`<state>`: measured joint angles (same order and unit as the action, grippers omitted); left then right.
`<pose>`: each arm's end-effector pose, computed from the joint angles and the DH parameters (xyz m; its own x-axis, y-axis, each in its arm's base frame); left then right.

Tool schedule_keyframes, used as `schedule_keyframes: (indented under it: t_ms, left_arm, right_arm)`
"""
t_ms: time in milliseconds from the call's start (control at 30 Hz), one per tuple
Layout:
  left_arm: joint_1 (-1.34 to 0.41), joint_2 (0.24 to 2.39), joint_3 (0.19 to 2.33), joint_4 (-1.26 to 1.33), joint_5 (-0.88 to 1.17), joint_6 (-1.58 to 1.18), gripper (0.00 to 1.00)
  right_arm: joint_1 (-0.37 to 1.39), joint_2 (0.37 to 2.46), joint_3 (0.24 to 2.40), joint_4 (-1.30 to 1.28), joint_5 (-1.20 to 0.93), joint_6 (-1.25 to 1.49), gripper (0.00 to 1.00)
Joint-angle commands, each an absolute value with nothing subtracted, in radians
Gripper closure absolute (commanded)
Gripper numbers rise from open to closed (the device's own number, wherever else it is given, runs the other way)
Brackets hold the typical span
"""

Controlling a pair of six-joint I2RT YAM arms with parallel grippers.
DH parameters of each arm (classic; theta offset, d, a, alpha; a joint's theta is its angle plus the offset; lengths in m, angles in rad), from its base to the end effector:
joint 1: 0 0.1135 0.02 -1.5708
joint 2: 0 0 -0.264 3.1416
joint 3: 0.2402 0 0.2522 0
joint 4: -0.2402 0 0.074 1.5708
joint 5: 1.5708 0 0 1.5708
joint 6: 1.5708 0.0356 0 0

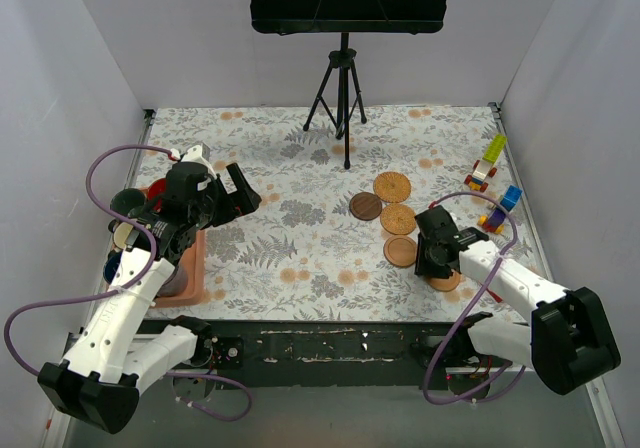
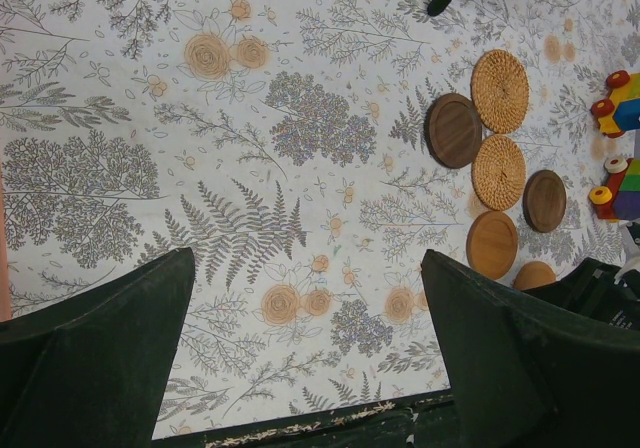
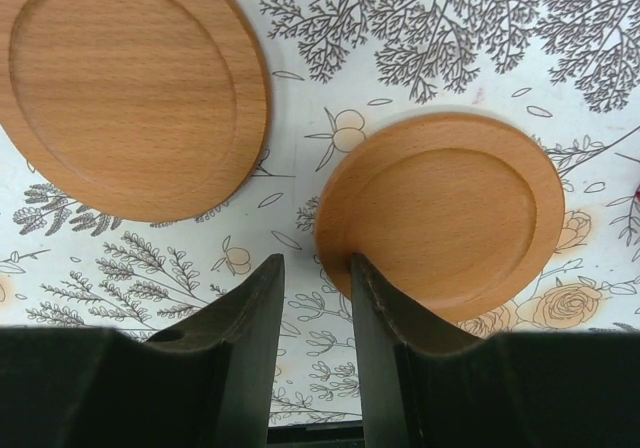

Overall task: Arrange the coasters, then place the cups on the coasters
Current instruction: Move the coaster to the center of the board.

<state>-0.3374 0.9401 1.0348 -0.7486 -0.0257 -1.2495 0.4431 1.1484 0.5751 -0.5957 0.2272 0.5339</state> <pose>0.1791 -0.0619 0.3429 -0.4770 -0.8378 -0.2655 -0.4462 0.4911 -0.7482 0.1775 0.0753 0.1718 -0.8878 0.1275 -0.4421 0.1321 0.9910 0.0206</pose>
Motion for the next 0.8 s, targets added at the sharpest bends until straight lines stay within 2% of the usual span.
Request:
schedule_keyframes:
  t_ms: [0, 567, 767]
  left_arm:
    - [-0.342, 0.922, 1.028, -0.752, -0.018, -1.247, 0.02]
    - [-0.342, 0.9, 1.016, -0.758, -0.008, -1.253, 0.02]
    - [-0.344, 0.899, 1.015, -0.758, -0.003, -1.255, 0.02]
  right_arm:
    - [0.498, 1.172, 0.555, -0.611, 0.198, 0.618, 0.61]
    - [0.706, 1.278, 0.618, -0.678, 0.16, 0.739, 0.63]
    - [0.756, 1.322, 0.637, -0.614, 0.103, 0.713, 0.63]
